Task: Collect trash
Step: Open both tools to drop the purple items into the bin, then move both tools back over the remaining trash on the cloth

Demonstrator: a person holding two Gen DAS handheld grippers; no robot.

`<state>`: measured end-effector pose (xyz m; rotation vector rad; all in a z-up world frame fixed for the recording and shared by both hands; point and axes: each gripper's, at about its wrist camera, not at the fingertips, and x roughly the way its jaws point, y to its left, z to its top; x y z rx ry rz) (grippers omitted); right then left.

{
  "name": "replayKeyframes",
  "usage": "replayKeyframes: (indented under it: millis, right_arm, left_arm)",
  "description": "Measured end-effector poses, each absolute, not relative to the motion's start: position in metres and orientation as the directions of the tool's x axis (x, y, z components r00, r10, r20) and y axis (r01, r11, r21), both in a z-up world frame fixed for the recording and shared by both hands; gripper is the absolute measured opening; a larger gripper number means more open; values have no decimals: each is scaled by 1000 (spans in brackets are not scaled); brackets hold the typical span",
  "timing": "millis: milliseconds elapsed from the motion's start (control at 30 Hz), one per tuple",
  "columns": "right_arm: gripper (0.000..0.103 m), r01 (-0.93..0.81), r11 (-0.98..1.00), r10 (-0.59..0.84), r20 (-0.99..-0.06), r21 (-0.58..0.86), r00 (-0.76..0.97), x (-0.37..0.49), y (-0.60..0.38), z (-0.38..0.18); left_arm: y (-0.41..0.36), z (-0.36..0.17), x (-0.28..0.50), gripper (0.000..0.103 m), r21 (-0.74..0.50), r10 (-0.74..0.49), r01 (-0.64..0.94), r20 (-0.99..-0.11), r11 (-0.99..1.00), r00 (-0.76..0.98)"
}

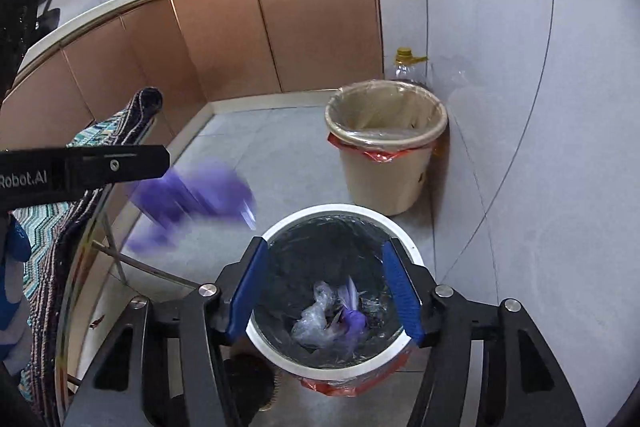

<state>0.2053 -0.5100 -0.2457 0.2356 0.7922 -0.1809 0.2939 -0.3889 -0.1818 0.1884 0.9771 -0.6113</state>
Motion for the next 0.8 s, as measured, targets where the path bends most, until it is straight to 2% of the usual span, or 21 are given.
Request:
replayKeyframes:
  millis: [200,467,800]
  right_arm:
    - [73,246,959,-76,-710,139,700,194,-501,-233]
    - [101,197,970,-75,-602,139,795,160,-467,-175]
    - [103,63,995,-29,-377,79,926,103,-401,-71]
  left_arm:
    - [-365,-156,278,54,-143,-457,582,-774,801,438]
    - [-313,-101,236,54,-111,-497,595,-681,796,538]
    - [-228,-40,176,54,-94,-515,570,-567,816,643]
